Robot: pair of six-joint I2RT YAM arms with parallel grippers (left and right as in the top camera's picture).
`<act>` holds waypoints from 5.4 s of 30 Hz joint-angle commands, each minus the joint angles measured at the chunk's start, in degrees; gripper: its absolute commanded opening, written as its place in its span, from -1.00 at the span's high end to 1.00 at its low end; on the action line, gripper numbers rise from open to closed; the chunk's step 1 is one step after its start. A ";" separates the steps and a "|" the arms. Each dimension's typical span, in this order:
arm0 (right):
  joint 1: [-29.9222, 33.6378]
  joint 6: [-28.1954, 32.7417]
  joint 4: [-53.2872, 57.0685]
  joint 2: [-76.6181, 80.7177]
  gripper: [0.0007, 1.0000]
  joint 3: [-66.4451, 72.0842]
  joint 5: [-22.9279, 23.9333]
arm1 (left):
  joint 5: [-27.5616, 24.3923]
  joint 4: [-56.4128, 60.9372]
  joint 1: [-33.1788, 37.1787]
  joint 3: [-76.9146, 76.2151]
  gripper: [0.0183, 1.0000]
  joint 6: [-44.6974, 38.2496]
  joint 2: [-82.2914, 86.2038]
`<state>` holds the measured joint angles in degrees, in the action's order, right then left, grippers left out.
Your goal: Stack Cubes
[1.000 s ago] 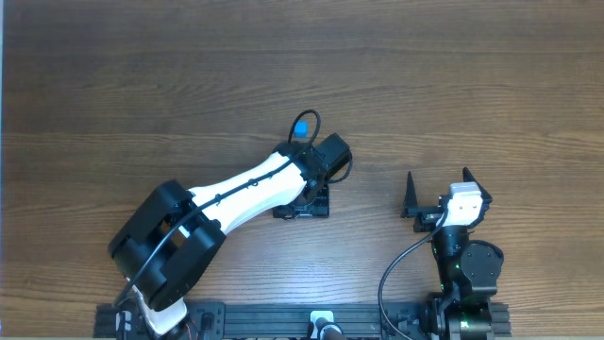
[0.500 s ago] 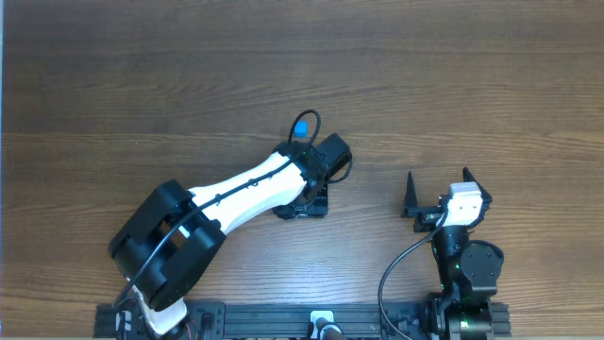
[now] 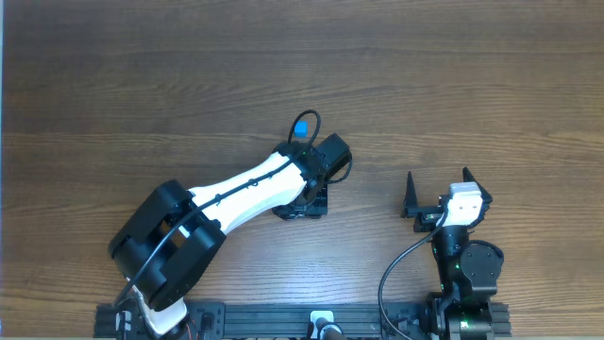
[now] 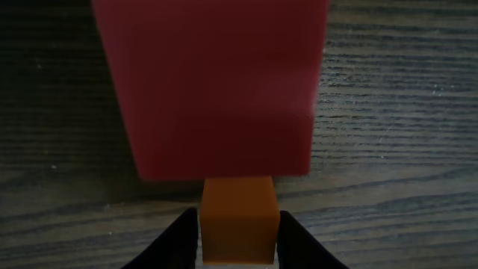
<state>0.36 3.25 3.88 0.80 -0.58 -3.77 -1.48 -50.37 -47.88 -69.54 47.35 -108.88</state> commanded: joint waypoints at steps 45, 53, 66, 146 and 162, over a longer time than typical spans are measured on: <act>0.31 0.24 0.17 -0.48 -0.98 0.28 -0.02 | 2.64 -18.03 4.72 -19.82 0.96 -3.72 4.74; 0.31 0.24 0.17 -0.48 -0.98 0.28 -0.02 | 2.56 -16.79 6.40 -21.18 0.96 -5.05 2.47; 0.31 0.24 0.17 -0.48 -0.98 0.28 -0.02 | 2.58 -18.27 6.43 -22.69 0.96 -5.35 -1.95; 0.31 0.24 0.17 -0.48 -0.98 0.28 -0.04 | 1.51 -16.74 6.54 -22.27 0.84 -3.45 -7.17; 0.31 0.24 0.17 -0.48 -0.98 0.28 -0.02 | 1.51 -16.74 6.54 -22.27 0.46 -3.48 -7.17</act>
<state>0.36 3.27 3.88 0.80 -0.58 -3.77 0.36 -67.22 -41.91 -91.11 43.31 -115.00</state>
